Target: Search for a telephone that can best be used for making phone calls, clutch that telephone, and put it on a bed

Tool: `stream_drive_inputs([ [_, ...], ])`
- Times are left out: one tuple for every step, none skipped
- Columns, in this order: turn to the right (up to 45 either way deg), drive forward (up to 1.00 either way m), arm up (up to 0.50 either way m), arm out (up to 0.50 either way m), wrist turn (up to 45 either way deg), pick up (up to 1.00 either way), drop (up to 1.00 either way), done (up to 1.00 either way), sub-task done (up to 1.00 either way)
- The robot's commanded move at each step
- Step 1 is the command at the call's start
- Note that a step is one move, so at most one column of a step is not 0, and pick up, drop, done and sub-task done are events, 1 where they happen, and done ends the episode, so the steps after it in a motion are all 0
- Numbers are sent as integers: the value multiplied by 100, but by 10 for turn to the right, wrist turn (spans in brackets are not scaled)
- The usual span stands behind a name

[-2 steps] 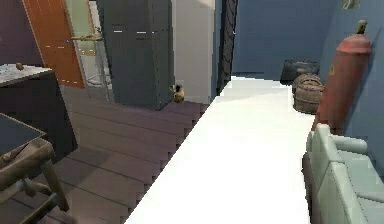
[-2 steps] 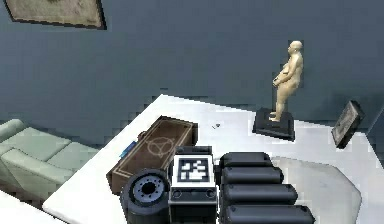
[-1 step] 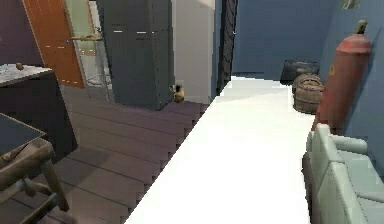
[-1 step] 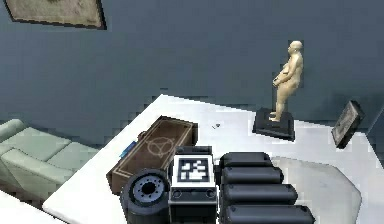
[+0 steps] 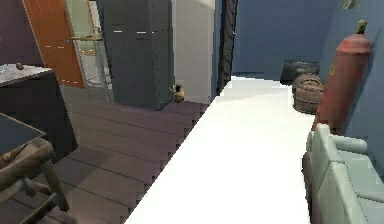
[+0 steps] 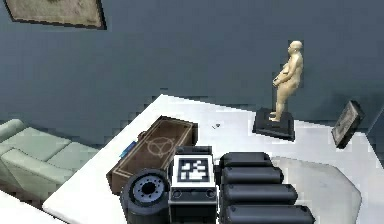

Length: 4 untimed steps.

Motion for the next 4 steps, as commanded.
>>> stream_drive_inputs([
  [30, 0, 0, 0, 0, 0, 0, 0, 0],
  [450, 0, 0, 0, 0, 0, 0, 0, 0],
  [150, 0, 0, 0, 0, 0, 0, 0, 0],
  [-300, 0, 0, 0, 0, 0, 0, 0, 0],
])
